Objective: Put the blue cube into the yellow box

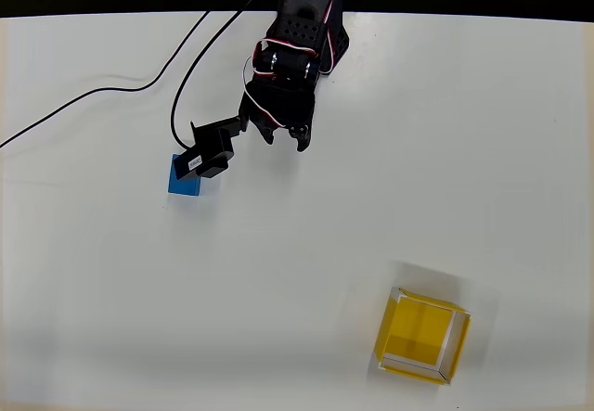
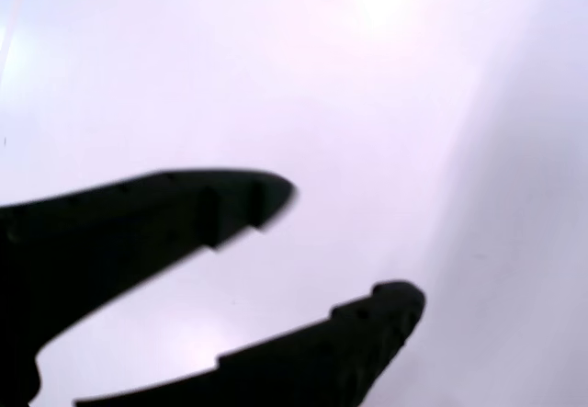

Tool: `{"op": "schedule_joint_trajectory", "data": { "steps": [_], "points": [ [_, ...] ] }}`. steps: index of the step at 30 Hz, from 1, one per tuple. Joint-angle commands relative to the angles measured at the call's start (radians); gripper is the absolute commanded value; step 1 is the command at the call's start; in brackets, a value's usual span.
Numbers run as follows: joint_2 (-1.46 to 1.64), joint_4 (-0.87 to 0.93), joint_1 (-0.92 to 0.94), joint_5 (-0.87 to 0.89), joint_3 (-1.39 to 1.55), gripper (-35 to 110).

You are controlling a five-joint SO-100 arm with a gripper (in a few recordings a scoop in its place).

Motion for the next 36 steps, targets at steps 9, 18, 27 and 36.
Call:
{"op": "schedule_joint_trajectory", "data": {
  "steps": [9,18,27,36],
  "points": [
    [-0.307,-0.100,0.314,-0.272,-0.368,38],
    [-0.508,-0.149,0.540,-0.457,-0.479,46],
    [-0.716,-0.232,0.632,-0.509,-0.584,54],
    [-0.902,-0.397,0.632,-0.497,-0.620,54]
  ]
}}
